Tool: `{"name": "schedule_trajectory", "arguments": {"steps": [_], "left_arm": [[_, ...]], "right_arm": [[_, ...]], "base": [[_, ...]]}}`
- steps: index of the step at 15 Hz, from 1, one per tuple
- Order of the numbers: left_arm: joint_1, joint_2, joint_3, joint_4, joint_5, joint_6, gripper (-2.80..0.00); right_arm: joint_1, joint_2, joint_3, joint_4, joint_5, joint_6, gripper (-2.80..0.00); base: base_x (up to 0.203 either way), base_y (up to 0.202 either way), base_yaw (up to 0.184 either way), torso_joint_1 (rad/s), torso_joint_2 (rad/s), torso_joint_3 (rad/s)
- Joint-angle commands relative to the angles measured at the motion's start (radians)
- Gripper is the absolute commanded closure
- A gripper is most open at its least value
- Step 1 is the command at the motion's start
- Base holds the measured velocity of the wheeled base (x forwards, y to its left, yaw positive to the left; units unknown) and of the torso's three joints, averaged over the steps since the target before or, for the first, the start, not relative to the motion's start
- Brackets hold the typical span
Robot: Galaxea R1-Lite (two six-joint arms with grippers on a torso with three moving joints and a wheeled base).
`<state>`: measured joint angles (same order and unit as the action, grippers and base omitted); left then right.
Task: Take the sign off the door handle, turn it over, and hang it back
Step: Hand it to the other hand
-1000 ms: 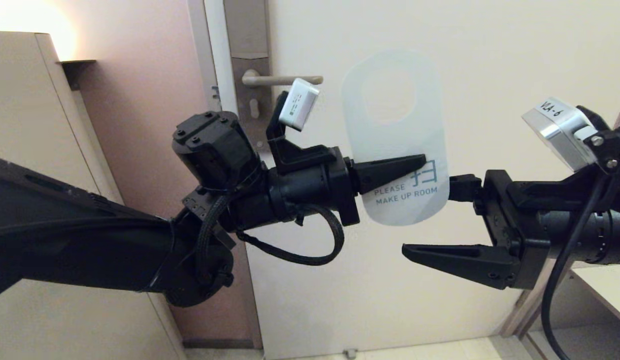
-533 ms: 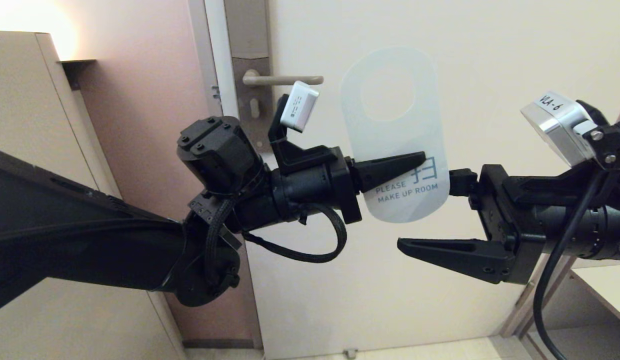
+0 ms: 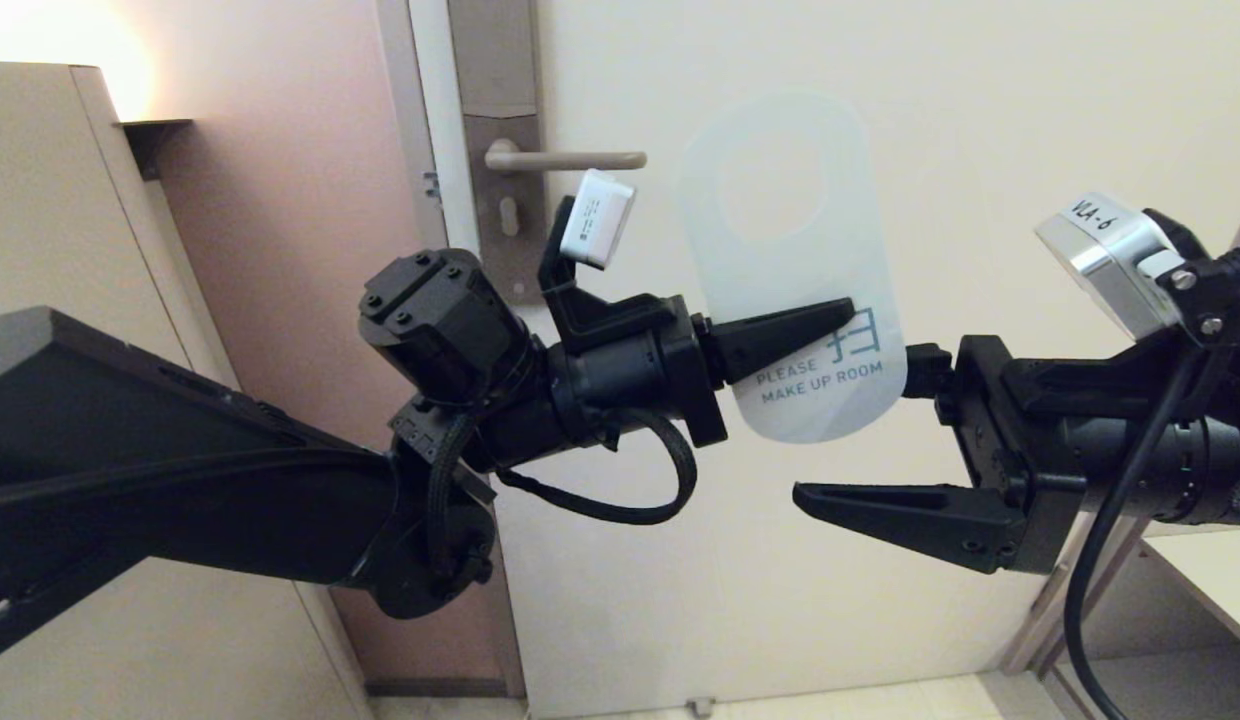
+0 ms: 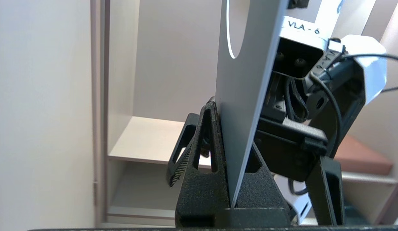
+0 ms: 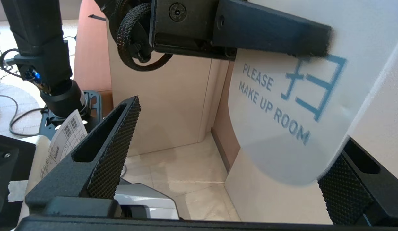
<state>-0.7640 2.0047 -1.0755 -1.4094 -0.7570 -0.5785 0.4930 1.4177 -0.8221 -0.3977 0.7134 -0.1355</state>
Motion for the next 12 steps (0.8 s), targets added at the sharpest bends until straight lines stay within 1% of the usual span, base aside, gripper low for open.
{"name": "schedule_trajectory", "arguments": {"steps": [1,3,6,8,10,12], "left_arm": [[-0.008,0.000,0.000,-0.008,0.006,-0.018,0.00],[-0.020,-0.003,0.004,-0.010,0.019,-0.029,0.00],[-0.020,-0.003,0.006,-0.008,0.021,-0.038,0.00],[-0.021,-0.004,0.014,-0.010,0.024,-0.037,0.00],[-0.024,-0.004,0.021,-0.010,0.040,-0.036,0.00],[-0.024,-0.004,0.029,-0.010,0.044,-0.036,0.00]], "right_arm": [[-0.001,-0.002,0.005,-0.003,0.005,-0.001,-2.80],[-0.001,-0.008,0.018,-0.010,0.006,0.001,-2.80],[-0.001,-0.006,0.018,-0.023,0.004,0.002,-2.80],[-0.002,-0.008,0.021,-0.024,0.003,0.002,-2.80],[-0.005,-0.008,0.029,-0.024,0.003,0.002,-2.80],[-0.013,-0.009,0.055,-0.024,0.000,0.001,-2.80]], "base": [[0.000,0.000,0.000,0.000,0.00,0.000],[0.000,0.000,0.000,0.000,0.00,0.000],[0.000,0.000,0.000,0.000,0.00,0.000],[0.000,0.000,0.000,0.000,0.00,0.000],[0.000,0.000,0.000,0.000,0.00,0.000],[0.000,0.000,0.000,0.000,0.00,0.000]]}}
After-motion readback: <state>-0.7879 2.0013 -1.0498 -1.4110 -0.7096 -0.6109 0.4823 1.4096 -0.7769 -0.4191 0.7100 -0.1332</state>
